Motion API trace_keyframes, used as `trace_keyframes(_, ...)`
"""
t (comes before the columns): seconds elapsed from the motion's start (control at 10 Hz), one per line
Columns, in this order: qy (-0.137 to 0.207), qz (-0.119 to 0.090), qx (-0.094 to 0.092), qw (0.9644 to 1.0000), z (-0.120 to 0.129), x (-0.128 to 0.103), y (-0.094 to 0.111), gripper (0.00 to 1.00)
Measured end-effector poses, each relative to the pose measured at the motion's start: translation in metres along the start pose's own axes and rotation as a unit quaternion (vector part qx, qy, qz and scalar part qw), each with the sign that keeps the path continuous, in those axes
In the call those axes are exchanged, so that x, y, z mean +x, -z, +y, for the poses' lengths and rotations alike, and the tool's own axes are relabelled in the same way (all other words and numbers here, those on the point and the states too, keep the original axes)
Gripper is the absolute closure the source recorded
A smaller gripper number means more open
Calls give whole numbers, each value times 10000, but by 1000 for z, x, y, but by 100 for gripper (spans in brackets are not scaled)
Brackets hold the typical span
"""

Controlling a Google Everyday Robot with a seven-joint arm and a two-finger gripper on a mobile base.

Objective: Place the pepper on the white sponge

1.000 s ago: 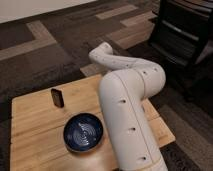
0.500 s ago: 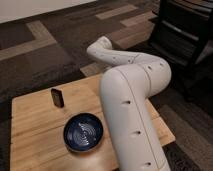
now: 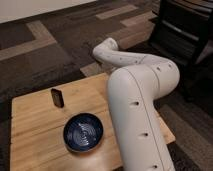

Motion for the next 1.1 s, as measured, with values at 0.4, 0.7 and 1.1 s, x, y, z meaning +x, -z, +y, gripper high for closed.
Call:
trace_keyframes(0.4, 330, 81, -226, 9992, 11, 2, -14, 20)
trace_keyframes(0.7, 477, 117, -396, 9980, 12, -7, -36, 20)
trace_keyframes(1.1, 959, 371, -218, 9945, 32, 2, -42, 20)
